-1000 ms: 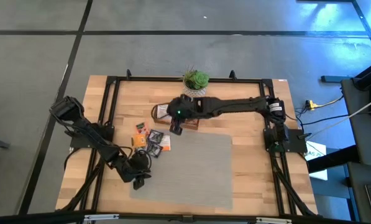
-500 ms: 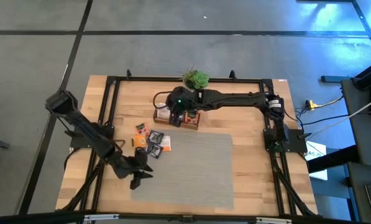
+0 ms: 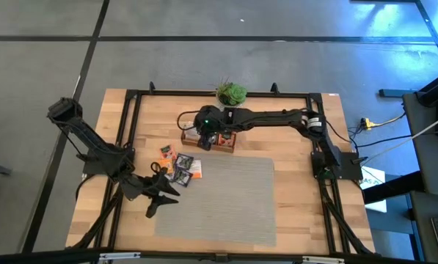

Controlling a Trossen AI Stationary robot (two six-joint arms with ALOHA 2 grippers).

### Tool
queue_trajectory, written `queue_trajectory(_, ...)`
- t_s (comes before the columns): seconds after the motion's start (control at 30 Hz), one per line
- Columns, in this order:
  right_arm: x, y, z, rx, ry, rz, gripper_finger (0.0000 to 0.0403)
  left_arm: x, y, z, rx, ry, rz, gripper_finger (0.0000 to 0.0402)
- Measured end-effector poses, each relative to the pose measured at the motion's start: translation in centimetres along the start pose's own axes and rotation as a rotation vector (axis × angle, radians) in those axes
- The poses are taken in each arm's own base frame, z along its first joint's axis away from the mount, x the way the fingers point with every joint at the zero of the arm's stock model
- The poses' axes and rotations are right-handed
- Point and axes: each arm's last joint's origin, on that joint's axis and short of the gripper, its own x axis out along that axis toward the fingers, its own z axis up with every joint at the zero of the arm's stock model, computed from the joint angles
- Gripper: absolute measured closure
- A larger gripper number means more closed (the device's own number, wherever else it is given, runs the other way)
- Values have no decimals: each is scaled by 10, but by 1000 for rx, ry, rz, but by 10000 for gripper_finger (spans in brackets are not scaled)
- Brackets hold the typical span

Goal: Pick & Place Tea
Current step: Put the white tea bag into the left section of the wooden organizer

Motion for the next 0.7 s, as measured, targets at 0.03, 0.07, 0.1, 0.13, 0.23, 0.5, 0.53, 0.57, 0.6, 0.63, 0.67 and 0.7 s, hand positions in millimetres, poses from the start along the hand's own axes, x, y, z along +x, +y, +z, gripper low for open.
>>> queue_trajectory(0.03, 1, -1, -2, 1, 13, -2, 399, 0, 1, -1, 4, 6, 6, 274)
queue_trajectory(0.07, 4, -1, -3, 1, 17, -2, 398, 0, 1, -1, 0, 8, 10, 274)
queue_trajectory(0.1, 8, -1, -3, 2, 6, -2, 398, 0, 3, -1, 0, 14, 20, 274)
queue_trajectory(0.13, 11, -1, -5, 1, 21, -2, 398, 0, 4, -2, -1, 24, 29, 274)
queue_trajectory(0.23, 22, 0, -13, -4, 54, -2, 398, 1, 5, -3, -14, 35, 41, 274)
queue_trajectory(0.5, 33, 1, -19, -8, 75, -2, 396, 1, 6, -4, -11, 42, 47, 274)
queue_trajectory(0.53, 34, 1, -20, -10, 80, -2, 396, 1, 6, -4, -11, 42, 48, 274)
queue_trajectory(0.57, 34, 1, -21, -13, 83, -3, 396, 1, 6, -4, -11, 42, 48, 274)
queue_trajectory(0.6, 36, 1, -21, -25, 83, -3, 396, 1, 6, -4, -10, 43, 50, 274)
queue_trajectory(0.63, 37, 1, -22, -32, 85, -3, 395, 1, 6, -4, -9, 44, 51, 274)
queue_trajectory(0.67, 38, 1, -23, -34, 91, -4, 395, 1, 6, -4, -9, 43, 51, 274)
queue_trajectory(0.7, 38, 1, -23, -34, 92, -3, 395, 1, 6, -4, -9, 43, 51, 274)
